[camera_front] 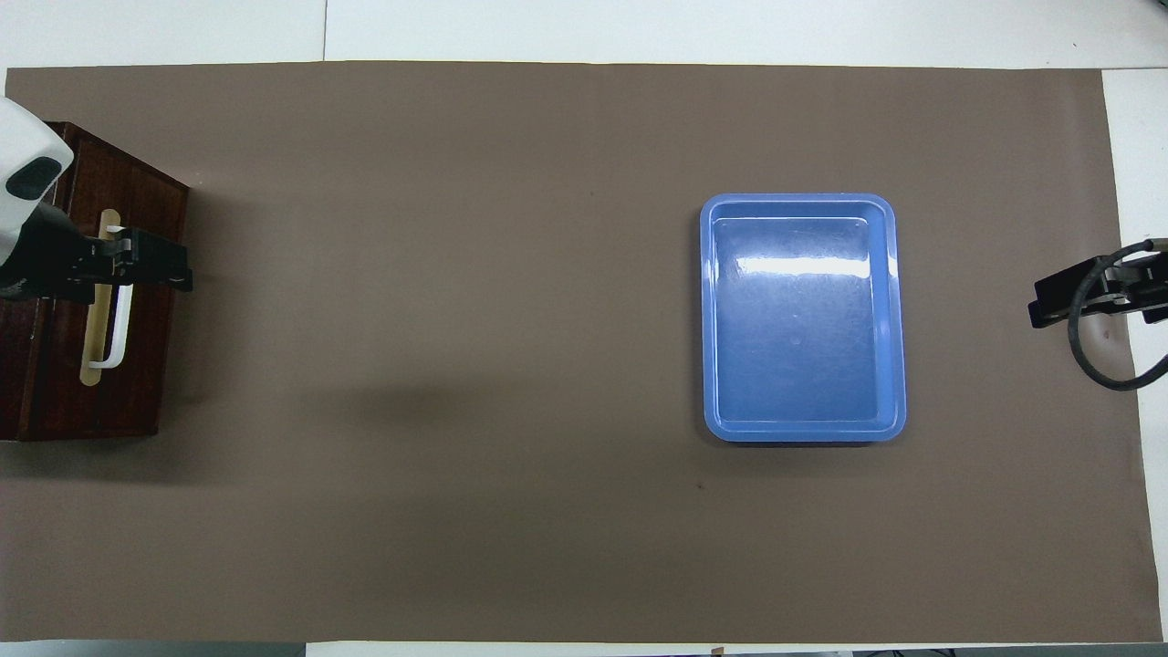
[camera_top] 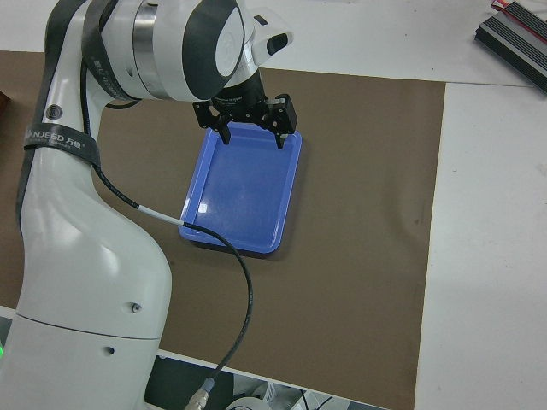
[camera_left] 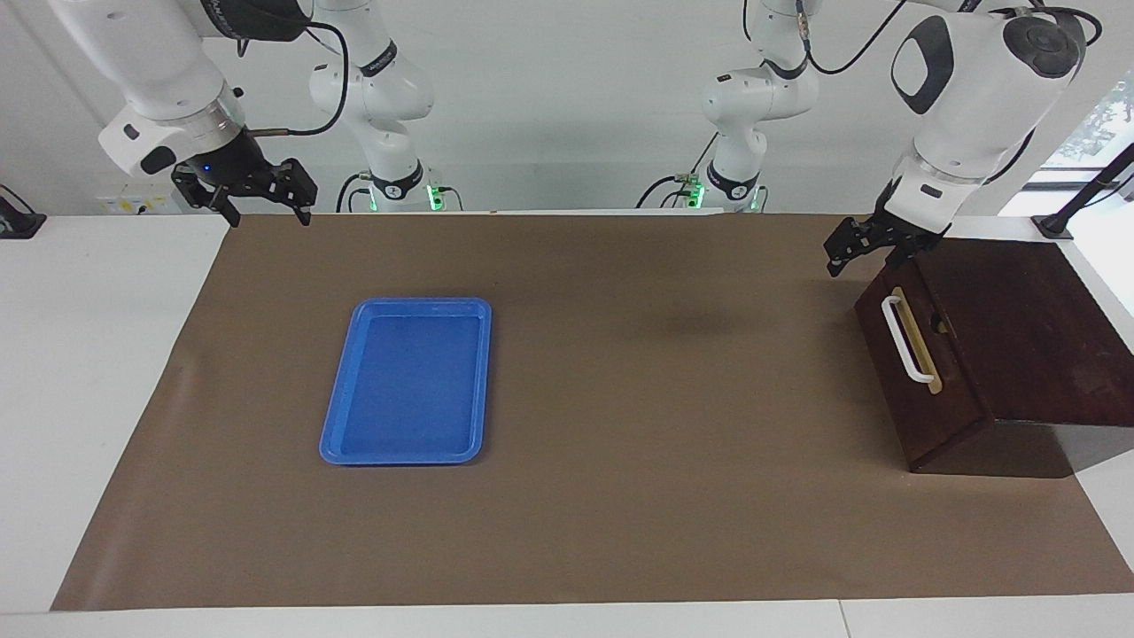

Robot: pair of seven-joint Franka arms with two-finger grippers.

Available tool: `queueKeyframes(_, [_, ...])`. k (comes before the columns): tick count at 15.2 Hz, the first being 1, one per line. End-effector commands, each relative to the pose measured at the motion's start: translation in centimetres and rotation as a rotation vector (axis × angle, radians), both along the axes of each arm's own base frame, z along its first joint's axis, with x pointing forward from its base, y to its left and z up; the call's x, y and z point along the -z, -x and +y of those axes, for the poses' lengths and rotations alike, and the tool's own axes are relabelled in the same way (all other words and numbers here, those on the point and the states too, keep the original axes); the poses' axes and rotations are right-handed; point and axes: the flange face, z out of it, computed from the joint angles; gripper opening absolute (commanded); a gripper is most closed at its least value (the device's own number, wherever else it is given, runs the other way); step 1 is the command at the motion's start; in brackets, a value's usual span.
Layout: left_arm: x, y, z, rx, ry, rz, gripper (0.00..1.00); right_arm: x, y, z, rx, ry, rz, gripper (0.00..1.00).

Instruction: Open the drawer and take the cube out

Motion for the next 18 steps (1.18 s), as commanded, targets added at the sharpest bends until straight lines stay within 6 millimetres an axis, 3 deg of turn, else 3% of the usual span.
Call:
queueKeyframes(1, [-0.7,0.5,0.0,-0.010,-0.015,-0.021,1.00,-0.4,0.3,0.2,-0.003,-0.021,-0.025,1.00])
queueKeyframes(10, [0.0,0.6,-0.8,0.019,-0.030,-0.038,1.00,-0.6,0.0,0.1,-0.003,-0.020,-0.047,1.00])
queueKeyframes(15, [2.4,-1.8,-0.5,0.101,-0.226,-0.079,1.00,-0.5,0.0,-0.2,0.003,-0.017,-0.045,1.00])
queueKeyframes(18, [5.5,-2.8,-0.8,0.151,-0.324,-0.073,1.00,-0.6,-0.3,-0.3,-0.003,-0.011,-0.063,1.00])
